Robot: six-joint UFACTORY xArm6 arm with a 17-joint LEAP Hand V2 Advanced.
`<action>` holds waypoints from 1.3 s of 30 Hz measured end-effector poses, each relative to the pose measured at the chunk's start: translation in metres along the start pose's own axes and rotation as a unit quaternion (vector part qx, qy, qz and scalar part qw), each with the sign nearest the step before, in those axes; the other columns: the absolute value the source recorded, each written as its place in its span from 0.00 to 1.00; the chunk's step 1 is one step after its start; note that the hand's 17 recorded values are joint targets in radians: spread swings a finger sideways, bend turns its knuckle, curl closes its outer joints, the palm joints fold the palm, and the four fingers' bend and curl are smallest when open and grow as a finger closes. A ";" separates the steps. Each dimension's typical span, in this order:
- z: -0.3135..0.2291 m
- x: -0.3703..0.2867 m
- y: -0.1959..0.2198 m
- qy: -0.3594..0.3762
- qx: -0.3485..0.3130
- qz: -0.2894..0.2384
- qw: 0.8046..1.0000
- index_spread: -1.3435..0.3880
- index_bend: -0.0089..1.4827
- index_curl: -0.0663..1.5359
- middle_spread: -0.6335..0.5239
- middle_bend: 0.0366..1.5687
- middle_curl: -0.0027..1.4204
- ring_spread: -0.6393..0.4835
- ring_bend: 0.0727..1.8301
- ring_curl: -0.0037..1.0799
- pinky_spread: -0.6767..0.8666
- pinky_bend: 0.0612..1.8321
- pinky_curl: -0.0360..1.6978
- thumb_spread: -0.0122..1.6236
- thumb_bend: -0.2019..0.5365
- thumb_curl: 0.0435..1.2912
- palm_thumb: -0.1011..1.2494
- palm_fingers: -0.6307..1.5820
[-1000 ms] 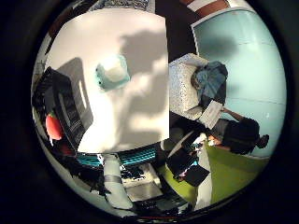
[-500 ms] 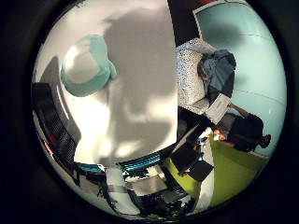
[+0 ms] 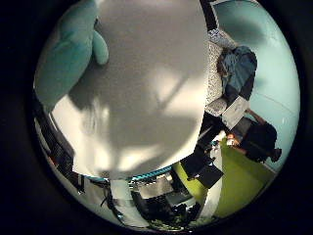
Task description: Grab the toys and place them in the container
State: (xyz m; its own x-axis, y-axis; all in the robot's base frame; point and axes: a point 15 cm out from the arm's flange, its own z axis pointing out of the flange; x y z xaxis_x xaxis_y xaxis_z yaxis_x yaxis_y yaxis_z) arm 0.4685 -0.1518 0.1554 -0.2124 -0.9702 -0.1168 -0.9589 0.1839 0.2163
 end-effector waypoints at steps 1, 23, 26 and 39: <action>0.004 0.000 0.000 -0.001 -0.004 0.000 1.000 0.55 0.12 0.22 0.54 0.10 0.22 0.71 0.17 0.20 0.74 0.23 0.18 0.70 0.25 0.25 0.53 0.37; -0.135 -0.004 0.015 0.056 0.141 -0.023 0.988 0.55 0.70 0.66 0.30 0.77 0.71 0.32 0.74 0.72 0.31 0.74 0.50 0.64 0.27 0.41 0.85 0.74; -0.153 -0.019 0.048 0.053 0.121 -0.030 0.991 0.57 0.72 0.67 0.32 0.79 0.72 0.32 0.75 0.75 0.32 0.74 0.54 0.64 0.26 0.43 0.85 0.73; -0.244 -0.118 0.171 0.068 0.155 -0.098 0.981 0.60 0.73 0.70 0.36 0.82 0.73 0.34 0.75 0.82 0.33 0.71 0.66 0.64 0.26 0.49 0.84 0.71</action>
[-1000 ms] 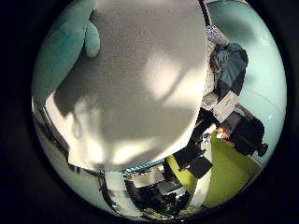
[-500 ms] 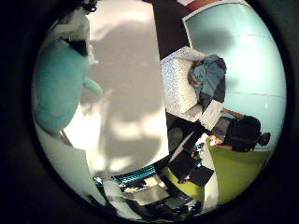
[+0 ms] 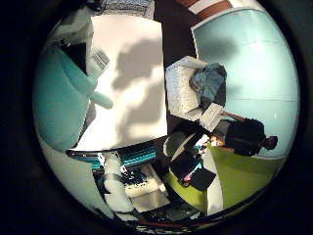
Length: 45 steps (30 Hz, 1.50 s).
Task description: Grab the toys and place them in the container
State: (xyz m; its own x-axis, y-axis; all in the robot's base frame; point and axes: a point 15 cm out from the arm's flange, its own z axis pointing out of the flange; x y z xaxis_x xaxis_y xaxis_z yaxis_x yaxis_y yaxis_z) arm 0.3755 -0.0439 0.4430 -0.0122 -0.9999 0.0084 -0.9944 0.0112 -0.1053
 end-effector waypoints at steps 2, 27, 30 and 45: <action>-0.006 -0.020 0.004 -0.001 0.002 -0.016 1.000 0.60 0.73 0.70 0.36 0.82 0.73 0.34 0.75 0.82 0.33 0.70 0.67 0.64 0.25 0.49 0.84 0.71; -0.003 -0.225 0.014 -0.037 0.029 -0.167 0.985 0.60 0.70 0.71 0.36 0.80 0.74 0.32 0.72 0.87 0.31 0.65 0.74 0.66 0.26 0.51 0.82 0.72; -0.001 -0.228 0.014 -0.038 0.028 -0.170 0.984 0.60 0.70 0.71 0.35 0.80 0.74 0.31 0.72 0.88 0.31 0.65 0.74 0.66 0.25 0.50 0.80 0.72; -0.003 -0.230 0.018 -0.047 0.049 -0.202 0.977 0.49 0.18 0.43 0.44 0.28 0.41 0.55 0.43 0.46 0.44 0.42 0.50 0.74 0.24 0.29 0.51 0.37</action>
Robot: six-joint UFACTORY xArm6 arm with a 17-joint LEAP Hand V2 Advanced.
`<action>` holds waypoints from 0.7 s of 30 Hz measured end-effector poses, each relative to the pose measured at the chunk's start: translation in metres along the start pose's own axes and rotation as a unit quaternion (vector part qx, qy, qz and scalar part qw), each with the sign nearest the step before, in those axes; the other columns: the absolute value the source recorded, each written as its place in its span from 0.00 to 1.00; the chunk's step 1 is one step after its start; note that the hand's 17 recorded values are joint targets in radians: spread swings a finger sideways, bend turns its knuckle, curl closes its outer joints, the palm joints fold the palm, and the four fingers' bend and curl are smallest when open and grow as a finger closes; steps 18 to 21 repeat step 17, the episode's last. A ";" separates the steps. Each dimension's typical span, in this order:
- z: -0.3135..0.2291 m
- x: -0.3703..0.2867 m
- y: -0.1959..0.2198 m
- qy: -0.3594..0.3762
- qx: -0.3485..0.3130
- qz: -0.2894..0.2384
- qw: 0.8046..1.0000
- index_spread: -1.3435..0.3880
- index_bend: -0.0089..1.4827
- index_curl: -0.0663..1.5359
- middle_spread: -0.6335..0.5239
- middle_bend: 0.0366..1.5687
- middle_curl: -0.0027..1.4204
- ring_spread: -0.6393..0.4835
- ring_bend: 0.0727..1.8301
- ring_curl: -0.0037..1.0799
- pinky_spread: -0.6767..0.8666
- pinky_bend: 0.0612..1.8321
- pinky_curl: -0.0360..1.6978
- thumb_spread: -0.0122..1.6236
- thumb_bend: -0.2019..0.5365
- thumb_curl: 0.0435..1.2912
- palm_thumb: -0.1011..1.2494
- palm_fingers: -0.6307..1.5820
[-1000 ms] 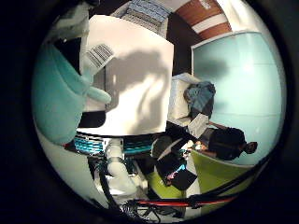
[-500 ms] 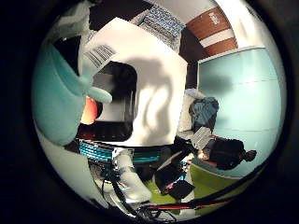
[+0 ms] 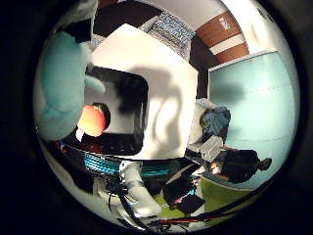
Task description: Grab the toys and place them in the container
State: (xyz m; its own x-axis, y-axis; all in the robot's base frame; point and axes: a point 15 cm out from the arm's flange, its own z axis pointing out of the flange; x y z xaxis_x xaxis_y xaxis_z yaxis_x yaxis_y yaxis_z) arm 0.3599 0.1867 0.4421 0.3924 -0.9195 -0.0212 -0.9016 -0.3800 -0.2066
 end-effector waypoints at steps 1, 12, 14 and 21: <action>-0.002 0.000 0.001 0.000 0.001 -0.003 1.000 0.49 0.17 0.41 0.46 0.26 0.38 0.60 0.41 0.44 0.51 0.42 0.50 0.74 0.25 0.28 0.51 0.36; -0.016 0.019 0.023 0.004 -0.012 -0.005 1.000 0.50 0.13 0.29 0.51 0.17 0.27 0.73 0.29 0.27 0.79 0.31 0.37 0.73 0.25 0.25 0.51 0.38; -0.021 0.023 0.032 0.003 -0.019 -0.005 1.000 0.50 0.13 0.28 0.51 0.16 0.26 0.72 0.28 0.26 0.79 0.29 0.36 0.73 0.25 0.25 0.51 0.39; -0.026 0.029 0.055 0.005 -0.049 -0.003 0.999 0.50 0.13 0.27 0.51 0.14 0.25 0.72 0.27 0.24 0.80 0.28 0.33 0.72 0.25 0.24 0.51 0.41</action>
